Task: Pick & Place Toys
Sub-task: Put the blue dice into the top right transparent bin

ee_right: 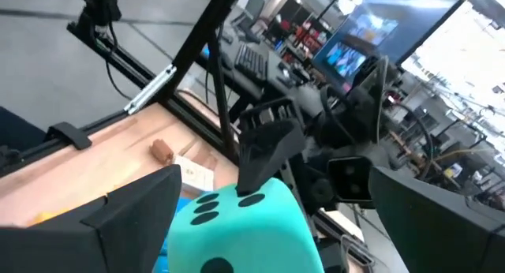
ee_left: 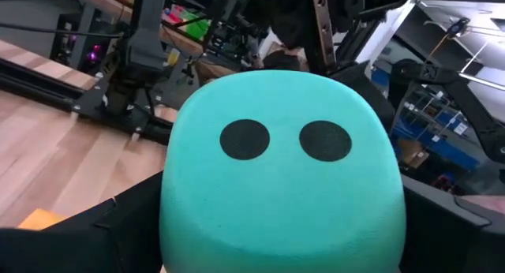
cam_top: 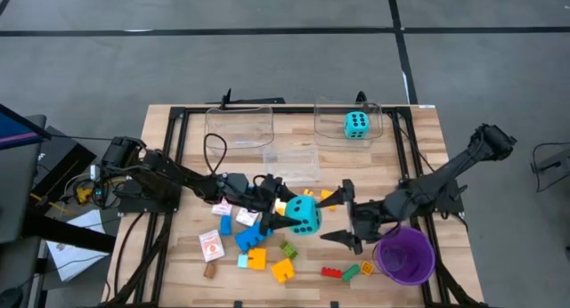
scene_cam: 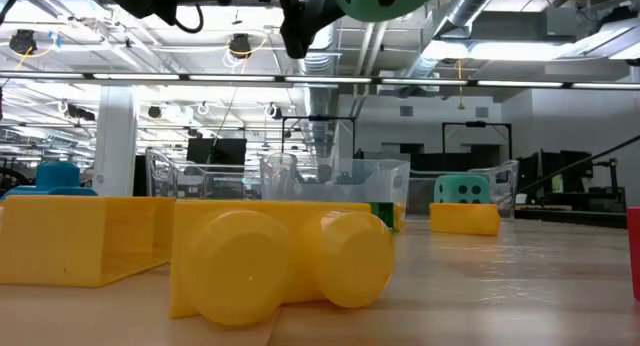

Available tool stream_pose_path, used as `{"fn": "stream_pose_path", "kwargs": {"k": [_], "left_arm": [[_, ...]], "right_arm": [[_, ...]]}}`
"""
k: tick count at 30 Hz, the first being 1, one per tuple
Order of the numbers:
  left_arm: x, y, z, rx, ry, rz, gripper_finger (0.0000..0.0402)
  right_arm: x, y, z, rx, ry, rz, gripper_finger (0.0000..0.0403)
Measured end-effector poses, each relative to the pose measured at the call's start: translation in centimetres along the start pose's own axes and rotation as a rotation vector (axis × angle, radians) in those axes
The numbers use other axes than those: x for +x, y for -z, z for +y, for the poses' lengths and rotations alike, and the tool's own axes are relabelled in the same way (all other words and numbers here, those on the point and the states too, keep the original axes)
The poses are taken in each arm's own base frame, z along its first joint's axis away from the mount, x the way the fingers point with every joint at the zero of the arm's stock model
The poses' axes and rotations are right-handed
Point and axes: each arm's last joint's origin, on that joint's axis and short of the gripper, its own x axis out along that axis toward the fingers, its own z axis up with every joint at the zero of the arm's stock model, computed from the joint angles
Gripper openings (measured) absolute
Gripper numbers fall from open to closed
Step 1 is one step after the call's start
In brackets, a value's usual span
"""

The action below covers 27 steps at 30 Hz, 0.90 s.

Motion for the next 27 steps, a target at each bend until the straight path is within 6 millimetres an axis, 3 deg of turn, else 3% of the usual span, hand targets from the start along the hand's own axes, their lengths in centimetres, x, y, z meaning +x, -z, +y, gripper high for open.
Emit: {"fn": "stream_pose_path", "kwargs": {"k": [14,27], "left_arm": [[0.1,-0.1,-0.2,-0.021,0.033,0.021,0.0365],[-1.0,-2.0,-1.0,-0.016,0.044,-0.007,0.0363]], "right_arm": [[4.2,-0.1,0.1,-0.014,-0.041,0.169,0.04],[3.5,-0.3,-0.4,0.025,-0.04,0.192,0.04]]}}
